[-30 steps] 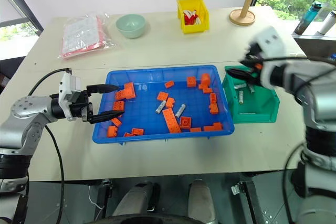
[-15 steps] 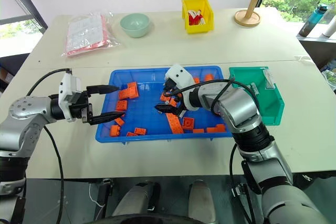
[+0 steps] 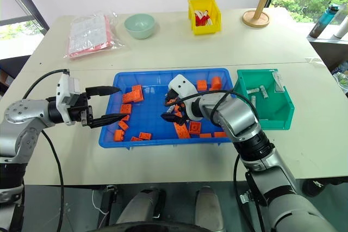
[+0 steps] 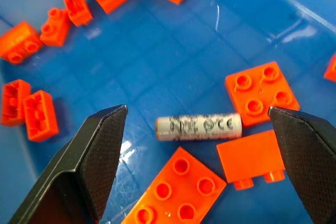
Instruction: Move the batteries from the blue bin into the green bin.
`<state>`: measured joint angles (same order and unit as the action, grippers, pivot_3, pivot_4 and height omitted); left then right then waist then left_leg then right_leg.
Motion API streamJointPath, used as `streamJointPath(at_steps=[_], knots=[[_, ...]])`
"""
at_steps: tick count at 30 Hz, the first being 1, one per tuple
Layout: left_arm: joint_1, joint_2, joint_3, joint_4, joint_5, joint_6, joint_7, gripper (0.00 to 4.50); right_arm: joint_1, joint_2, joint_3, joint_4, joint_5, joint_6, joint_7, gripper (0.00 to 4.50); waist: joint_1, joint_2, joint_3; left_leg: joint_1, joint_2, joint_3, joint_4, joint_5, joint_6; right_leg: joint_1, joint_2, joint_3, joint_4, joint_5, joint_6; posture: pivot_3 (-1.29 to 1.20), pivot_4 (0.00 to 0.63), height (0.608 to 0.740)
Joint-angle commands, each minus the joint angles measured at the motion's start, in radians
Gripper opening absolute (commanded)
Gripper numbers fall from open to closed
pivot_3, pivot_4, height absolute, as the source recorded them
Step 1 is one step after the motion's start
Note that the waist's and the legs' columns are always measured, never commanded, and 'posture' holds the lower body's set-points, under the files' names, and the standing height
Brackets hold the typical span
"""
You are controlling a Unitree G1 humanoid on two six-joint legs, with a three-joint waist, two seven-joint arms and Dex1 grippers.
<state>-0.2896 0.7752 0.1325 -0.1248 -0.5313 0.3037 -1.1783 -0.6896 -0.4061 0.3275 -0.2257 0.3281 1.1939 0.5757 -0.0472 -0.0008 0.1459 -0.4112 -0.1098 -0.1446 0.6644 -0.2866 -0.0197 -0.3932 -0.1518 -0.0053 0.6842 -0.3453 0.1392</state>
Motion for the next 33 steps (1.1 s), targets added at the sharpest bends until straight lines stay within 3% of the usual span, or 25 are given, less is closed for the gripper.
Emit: streamJointPath(at_steps=[1, 8, 16, 33], knots=[[-0.024, 0.012, 0.015, -0.001, -0.003, -0.008, -0.005, 4.50, 0.020, 0.007, -0.008, -0.042, 0.009, 0.016, -0.013, 4.41, 0.000, 0.000, 0.000, 0.000, 0.000, 0.000, 0.000, 0.000, 0.000, 0.000, 0.000, 0.000, 0.000, 0.000, 0.000, 0.00, 0.150, 0.719], [-0.066, -0.004, -0.008, 0.033, 0.011, -0.021, -0.013, 4.50, 0.027, 0.000, 0.021, -0.003, -0.015, -0.020, -0.021, 4.41, 0.000, -0.001, 0.000, 0.000, 0.000, 0.000, 0.000, 0.000, 0.000, 0.000, 0.000, 0.000, 0.000, 0.000, 0.000, 0.00, 0.150, 0.719], [-0.075, -0.012, -0.010, 0.049, 0.021, -0.038, -0.022, 4.50, -0.011, -0.118, 0.132, -0.045, -0.118, -0.137, 0.017, 4.41, 0.000, -0.001, -0.001, 0.000, -0.001, 0.000, 0.000, 0.000, 0.000, 0.000, 0.000, 0.000, 0.000, 0.000, 0.000, 0.00, 0.150, 0.719], [-0.059, -0.003, 0.000, 0.040, 0.017, -0.048, -0.018, 4.50, 0.009, 0.044, 0.005, 0.029, -0.053, -0.024, -0.025, 4.41, -0.012, -0.001, -0.001, 0.000, 0.000, 0.000, 0.000, 0.000, 0.000, 0.000, 0.000, 0.000, 0.000, 0.000, 0.000, 0.00, 0.150, 0.719]])
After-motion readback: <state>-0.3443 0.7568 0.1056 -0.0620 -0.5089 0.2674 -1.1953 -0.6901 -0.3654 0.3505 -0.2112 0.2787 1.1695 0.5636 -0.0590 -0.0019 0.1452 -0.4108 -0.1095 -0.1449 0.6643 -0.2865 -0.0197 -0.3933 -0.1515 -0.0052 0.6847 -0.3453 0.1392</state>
